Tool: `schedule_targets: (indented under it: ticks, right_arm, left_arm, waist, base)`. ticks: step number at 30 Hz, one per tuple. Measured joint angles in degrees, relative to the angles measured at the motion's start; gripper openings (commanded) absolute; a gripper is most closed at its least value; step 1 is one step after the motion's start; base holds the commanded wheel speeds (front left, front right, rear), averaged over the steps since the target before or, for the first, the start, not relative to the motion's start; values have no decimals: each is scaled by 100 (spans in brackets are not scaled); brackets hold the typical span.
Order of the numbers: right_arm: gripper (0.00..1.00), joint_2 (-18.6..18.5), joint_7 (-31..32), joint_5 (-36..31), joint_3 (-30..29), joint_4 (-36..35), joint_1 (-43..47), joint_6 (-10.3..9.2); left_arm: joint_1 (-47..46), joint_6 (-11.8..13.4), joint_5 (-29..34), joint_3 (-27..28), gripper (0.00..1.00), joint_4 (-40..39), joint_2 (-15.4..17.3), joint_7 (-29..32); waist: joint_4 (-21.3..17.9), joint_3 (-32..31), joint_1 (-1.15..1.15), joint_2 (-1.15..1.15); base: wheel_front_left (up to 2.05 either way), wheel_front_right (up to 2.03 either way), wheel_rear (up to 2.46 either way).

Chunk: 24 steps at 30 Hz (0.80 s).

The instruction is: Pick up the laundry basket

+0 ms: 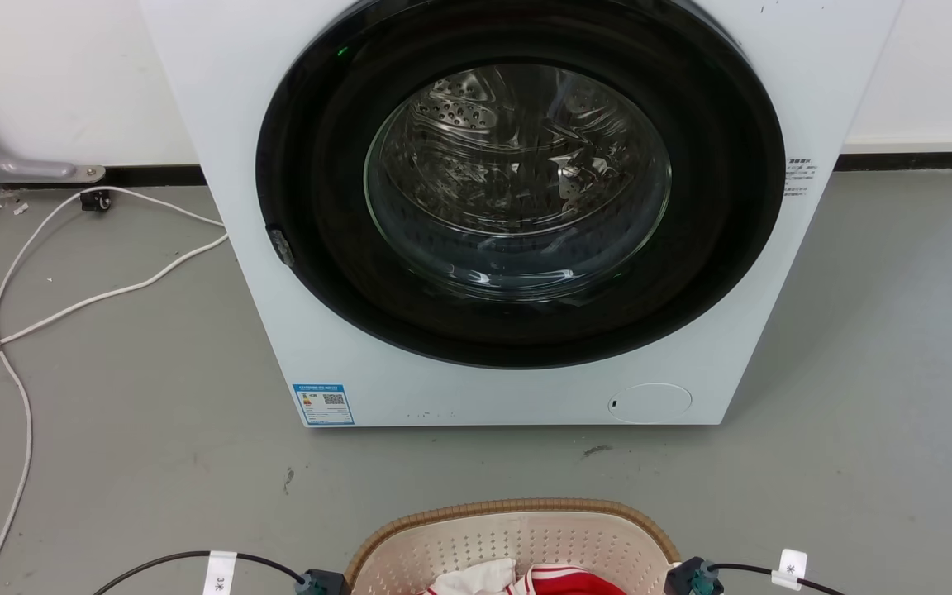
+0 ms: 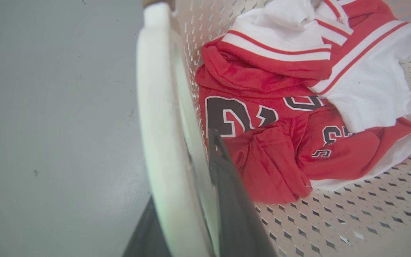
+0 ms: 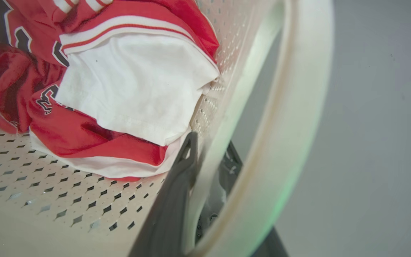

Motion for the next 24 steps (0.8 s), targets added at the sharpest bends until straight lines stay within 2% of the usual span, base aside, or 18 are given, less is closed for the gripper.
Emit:
schedule_targets:
  ticks: [24]
  right_arm:
    - [0,-7,-7,62,48,0,1,0]
  left_arm:
    - [-18,0,-196,-189,0,12,7,-33]
  waist:
    - [0,12,0,0]
  base:
    - [0,0,0]
